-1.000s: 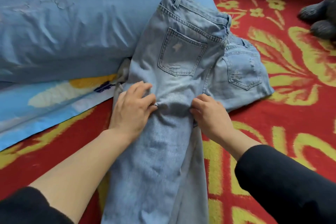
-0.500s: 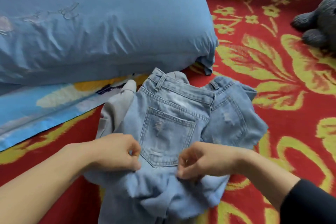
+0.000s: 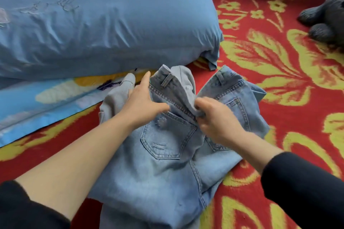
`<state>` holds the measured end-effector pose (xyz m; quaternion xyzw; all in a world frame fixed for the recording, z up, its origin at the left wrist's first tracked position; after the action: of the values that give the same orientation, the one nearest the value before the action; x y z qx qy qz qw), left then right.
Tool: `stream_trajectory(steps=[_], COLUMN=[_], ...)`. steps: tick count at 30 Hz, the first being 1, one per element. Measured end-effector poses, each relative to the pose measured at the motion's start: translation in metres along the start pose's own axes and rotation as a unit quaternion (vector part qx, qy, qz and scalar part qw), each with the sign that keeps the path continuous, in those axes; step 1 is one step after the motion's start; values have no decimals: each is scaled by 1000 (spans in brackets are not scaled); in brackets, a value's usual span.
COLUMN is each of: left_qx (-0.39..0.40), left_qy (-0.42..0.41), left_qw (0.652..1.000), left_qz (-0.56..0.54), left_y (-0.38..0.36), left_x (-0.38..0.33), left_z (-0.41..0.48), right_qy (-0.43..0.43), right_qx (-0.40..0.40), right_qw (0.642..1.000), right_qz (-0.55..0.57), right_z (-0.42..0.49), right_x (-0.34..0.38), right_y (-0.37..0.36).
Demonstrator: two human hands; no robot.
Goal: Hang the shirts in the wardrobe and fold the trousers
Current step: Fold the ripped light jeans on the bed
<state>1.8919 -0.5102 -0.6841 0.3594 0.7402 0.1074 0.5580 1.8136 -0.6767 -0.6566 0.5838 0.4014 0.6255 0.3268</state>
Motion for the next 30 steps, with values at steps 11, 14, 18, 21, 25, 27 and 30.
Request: stream_trajectory(steps=[11, 14, 18, 21, 25, 27, 30], left_qx=[153, 177, 193, 192, 232, 240, 233], left_qy=[-221, -213, -220, -204, -195, -193, -189], left_qw=[951, 947, 938, 934, 914, 905, 899], left_qz=[150, 165, 185, 222, 271, 293, 320], left_y=[-26, -23, -17, -12, -19, -21, -18], left_x=[-6, 11, 15, 22, 29, 33, 45], left_z=[-78, -104, -132, -150, -178, -187, -199], right_qy=[-54, -125, -100, 58, 179, 110, 61], right_qx=[98, 159, 101, 71, 122, 121, 157], right_qw=[991, 958, 935, 928, 924, 947, 905], right_qz=[-75, -202, -326, -361, -316, -278, -391], right_z=[-89, -87, -70, -58, -64, -67, -78], right_x=[-2, -26, -15, 28, 65, 55, 34], right_y=[0, 14, 43, 38, 9, 9, 14])
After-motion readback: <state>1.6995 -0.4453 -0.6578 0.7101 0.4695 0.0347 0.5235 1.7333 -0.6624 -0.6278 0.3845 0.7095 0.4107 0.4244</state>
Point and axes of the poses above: each hand's wrist, its own z-axis towards the middle knuckle, its own y-axis out of the back of the hand, x = y × z, the point moved 9 cm from there along z, towards the middle knuckle, and after that the axes turned 3 degrees about y, right-handed, at the moved point
